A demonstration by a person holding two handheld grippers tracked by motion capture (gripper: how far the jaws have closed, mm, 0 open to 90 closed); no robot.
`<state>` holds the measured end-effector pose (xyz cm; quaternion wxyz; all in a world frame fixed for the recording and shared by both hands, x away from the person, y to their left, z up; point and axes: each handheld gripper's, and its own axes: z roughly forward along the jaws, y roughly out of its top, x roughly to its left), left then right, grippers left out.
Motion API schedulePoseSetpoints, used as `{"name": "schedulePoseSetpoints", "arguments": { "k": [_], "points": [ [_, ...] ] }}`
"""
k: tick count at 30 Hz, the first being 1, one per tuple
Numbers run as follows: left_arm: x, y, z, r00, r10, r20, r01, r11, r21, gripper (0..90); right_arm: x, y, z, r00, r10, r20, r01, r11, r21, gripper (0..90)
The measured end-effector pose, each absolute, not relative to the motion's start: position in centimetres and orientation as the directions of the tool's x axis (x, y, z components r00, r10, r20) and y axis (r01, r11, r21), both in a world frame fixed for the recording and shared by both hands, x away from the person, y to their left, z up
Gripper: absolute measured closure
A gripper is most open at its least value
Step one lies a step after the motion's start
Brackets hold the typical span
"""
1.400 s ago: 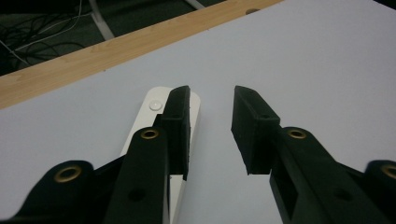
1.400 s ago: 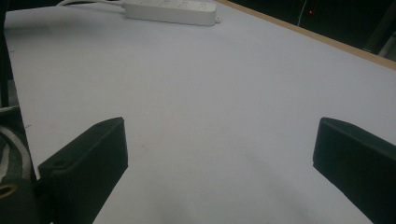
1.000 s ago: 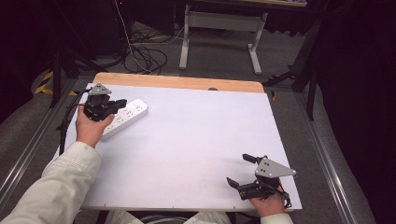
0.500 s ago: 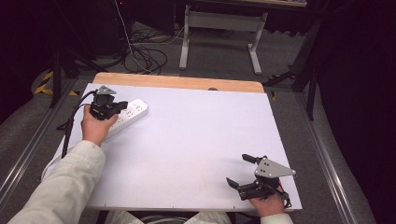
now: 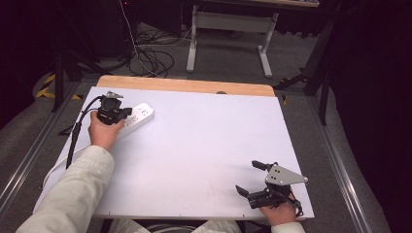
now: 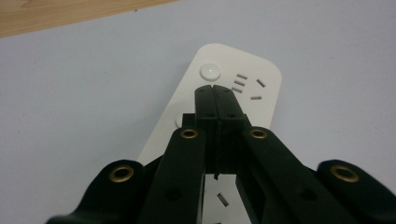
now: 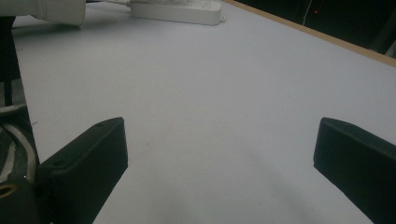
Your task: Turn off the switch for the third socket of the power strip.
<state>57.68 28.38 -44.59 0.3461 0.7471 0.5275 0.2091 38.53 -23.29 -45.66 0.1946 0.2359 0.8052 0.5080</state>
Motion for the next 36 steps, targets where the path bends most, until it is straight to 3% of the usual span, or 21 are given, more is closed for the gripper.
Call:
{"name": "schedulePoseSetpoints", "arguments": {
  "k": [22,36],
  "points": [
    [58.7,28.4,-45.8,0.336,0.942,0.014,0.628,-0.235,0.742,90.0,38.6,-23.3,-45.8,-0.817,0.573,-0.064,0.187,0.367,0.911,3.3],
    [58.8,28.4,-45.9,0.314,0.949,-0.027,0.658,-0.197,0.727,90.0,38.6,-23.4,-45.8,-0.819,0.571,-0.06,0.189,0.368,0.91,3.3]
  ]
}}
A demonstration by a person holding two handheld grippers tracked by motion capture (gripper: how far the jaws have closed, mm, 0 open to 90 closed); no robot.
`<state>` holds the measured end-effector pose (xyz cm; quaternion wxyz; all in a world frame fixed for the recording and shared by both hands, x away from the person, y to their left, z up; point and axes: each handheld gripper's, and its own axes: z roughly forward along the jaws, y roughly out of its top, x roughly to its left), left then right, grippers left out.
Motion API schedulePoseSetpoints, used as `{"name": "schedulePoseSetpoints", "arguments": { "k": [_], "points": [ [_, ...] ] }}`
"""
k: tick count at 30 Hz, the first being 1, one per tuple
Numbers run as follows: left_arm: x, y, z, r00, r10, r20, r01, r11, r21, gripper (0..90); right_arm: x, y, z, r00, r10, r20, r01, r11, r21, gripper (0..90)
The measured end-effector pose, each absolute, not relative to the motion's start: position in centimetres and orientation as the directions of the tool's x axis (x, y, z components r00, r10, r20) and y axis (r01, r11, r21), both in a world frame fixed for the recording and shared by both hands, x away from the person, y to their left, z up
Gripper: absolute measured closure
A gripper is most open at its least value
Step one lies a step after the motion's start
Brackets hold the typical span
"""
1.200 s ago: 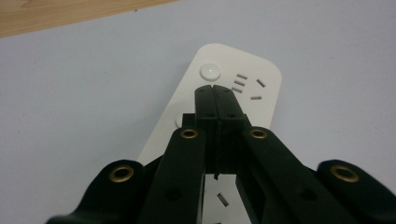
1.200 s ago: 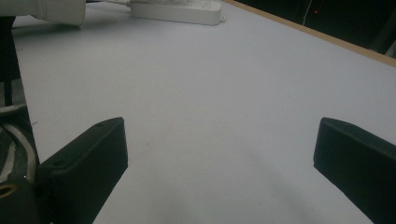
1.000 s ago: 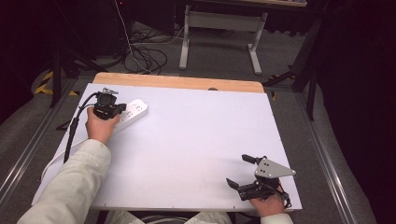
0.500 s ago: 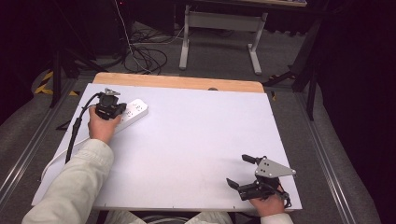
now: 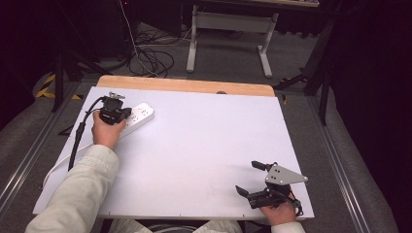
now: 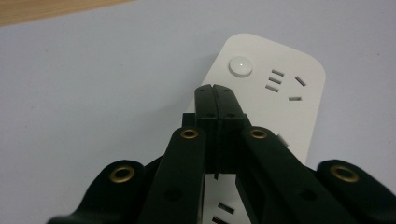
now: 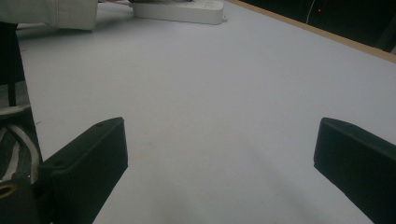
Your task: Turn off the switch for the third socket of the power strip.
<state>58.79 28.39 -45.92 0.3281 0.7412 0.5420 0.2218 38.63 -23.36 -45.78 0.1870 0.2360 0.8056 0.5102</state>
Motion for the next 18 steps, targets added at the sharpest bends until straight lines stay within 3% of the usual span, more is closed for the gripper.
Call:
{"name": "schedulePoseSetpoints", "arguments": {
  "k": [18],
  "points": [
    [58.99,28.18,-45.6,0.295,0.955,-0.037,0.688,-0.185,0.702,90.0,38.52,-23.43,-45.75,-0.82,0.569,-0.059,0.189,0.366,0.911,3.3]
  ]
}}
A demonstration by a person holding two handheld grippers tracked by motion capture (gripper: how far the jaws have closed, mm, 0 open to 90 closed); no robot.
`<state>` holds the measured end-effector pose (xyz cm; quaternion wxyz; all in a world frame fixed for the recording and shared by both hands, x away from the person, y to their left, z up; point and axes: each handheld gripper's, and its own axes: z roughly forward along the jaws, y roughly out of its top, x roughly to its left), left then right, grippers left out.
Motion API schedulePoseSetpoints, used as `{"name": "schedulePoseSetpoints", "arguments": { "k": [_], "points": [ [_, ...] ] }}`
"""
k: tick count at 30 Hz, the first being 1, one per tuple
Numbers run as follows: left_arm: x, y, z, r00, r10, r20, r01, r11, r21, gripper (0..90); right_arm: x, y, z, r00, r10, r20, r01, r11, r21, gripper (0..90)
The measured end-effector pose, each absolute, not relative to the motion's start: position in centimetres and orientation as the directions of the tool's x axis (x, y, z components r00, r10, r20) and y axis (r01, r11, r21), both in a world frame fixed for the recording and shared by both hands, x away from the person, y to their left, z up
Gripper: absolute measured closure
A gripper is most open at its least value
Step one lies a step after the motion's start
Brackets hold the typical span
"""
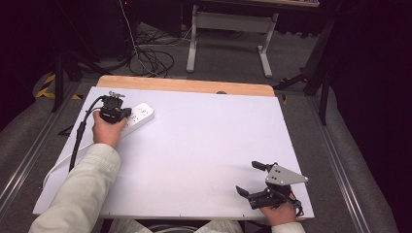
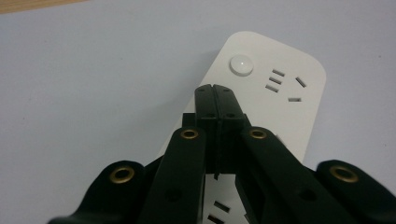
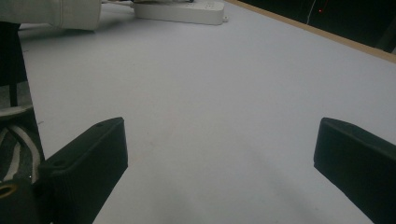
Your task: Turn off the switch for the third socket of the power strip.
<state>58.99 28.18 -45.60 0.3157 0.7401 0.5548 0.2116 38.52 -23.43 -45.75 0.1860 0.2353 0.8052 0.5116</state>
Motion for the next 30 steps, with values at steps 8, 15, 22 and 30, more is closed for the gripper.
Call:
{"name": "schedulePoseSetpoints", "arguments": {
  "k": [8,15,22,30],
  "points": [
    [59.06,27.86,-45.44,0.282,0.959,-0.019,0.696,-0.191,0.693,90.0,38.51,-23.46,-45.74,-0.82,0.569,-0.059,0.188,0.366,0.911,3.3],
    [59.08,27.9,-45.44,0.286,0.958,-0.024,0.697,-0.191,0.691,90.0,38.43,-23.48,-45.7,-0.82,0.57,-0.059,0.189,0.365,0.912,3.3],
    [59.23,27.7,-45.29,0.274,0.962,-0.019,0.712,-0.189,0.676,90.0,38.47,-23.51,-45.75,-0.822,0.567,-0.054,0.189,0.361,0.913,3.3],
    [59.35,27.76,-45.23,0.282,0.959,-0.022,0.718,-0.196,0.667,90.0,38.51,-23.61,-45.77,-0.823,0.565,-0.052,0.191,0.361,0.913,3.3]
  ]
}}
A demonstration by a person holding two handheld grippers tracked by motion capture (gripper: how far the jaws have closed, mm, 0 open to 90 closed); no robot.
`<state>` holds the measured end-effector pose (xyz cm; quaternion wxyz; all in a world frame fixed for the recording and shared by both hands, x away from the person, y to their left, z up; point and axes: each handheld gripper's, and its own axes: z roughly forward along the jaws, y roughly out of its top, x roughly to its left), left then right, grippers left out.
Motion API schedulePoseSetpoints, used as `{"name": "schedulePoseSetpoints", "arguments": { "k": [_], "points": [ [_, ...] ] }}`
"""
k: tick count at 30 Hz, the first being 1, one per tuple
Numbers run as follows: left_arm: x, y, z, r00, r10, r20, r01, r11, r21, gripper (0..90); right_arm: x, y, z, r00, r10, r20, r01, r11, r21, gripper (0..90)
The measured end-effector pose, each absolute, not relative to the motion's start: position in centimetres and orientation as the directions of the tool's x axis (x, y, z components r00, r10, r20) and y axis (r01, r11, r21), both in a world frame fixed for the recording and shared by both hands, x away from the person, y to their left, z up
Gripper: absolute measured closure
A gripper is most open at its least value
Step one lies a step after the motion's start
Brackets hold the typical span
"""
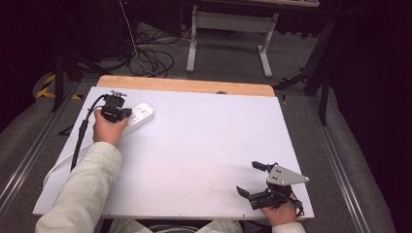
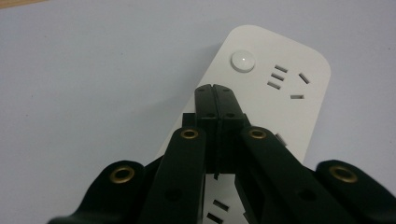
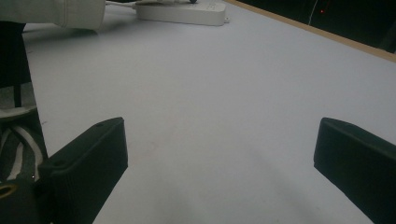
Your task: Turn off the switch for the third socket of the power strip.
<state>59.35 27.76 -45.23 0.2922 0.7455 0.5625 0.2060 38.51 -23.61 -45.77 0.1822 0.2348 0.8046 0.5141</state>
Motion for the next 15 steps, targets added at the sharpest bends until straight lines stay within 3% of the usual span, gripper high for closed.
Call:
{"name": "schedulePoseSetpoints", "arguments": {
  "k": [15],
  "points": [
    [57.5,27.7,-43.4,0.331,0.944,-0.011,0.66,-0.223,0.717,90.0,38.5,-23.4,-45.7,-0.82,0.57,-0.055,0.191,0.362,0.912,3.3]
  ]
}}
